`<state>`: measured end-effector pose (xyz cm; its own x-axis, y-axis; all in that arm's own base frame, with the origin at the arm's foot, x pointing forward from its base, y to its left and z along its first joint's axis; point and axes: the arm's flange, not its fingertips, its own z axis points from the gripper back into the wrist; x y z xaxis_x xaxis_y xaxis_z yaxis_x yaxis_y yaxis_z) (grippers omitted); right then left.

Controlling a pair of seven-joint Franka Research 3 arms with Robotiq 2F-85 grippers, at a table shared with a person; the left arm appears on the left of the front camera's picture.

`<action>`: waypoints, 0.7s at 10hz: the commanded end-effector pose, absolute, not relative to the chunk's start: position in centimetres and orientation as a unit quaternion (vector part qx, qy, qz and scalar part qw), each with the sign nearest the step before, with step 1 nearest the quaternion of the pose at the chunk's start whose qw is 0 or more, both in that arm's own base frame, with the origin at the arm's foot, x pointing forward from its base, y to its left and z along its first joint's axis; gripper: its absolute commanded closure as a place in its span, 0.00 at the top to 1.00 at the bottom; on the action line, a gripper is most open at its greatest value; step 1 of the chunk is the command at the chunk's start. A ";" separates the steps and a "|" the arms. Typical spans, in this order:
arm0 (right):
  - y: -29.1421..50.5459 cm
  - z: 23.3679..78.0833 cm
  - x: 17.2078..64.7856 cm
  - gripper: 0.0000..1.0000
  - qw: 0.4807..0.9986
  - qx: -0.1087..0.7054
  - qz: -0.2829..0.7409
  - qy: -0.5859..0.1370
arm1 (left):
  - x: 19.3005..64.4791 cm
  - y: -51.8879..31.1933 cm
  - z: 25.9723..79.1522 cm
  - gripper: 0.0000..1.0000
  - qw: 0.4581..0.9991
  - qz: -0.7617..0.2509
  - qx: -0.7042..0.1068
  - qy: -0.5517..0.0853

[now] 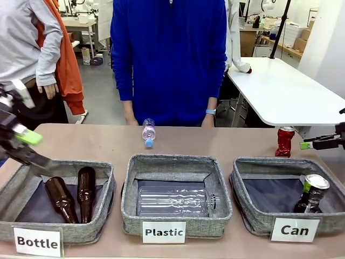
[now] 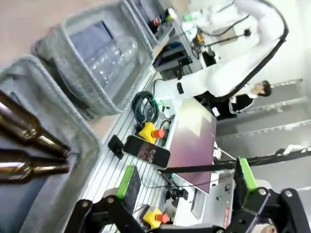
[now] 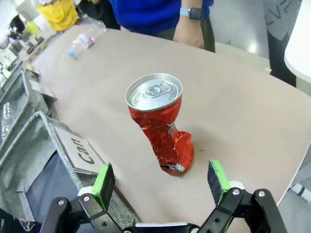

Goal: Sort the can waste into the basket.
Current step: Pick up the can waste from the table and place it in the right Fabric basket.

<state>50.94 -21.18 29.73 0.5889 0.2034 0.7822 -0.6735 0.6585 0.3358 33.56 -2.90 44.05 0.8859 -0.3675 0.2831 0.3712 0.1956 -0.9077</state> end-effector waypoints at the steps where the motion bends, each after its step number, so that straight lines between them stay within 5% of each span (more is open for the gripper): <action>1: -20.7 29.2 51.8 1.00 0.823 0.309 0.281 -0.386 | 33.7 -6.2 42.1 1.00 0.777 -0.239 -0.582 0.024; 7: -19.8 28.6 53.4 1.00 0.823 0.318 0.286 -0.375 | 33.6 -5.4 42.7 1.00 0.775 -0.246 -0.582 0.018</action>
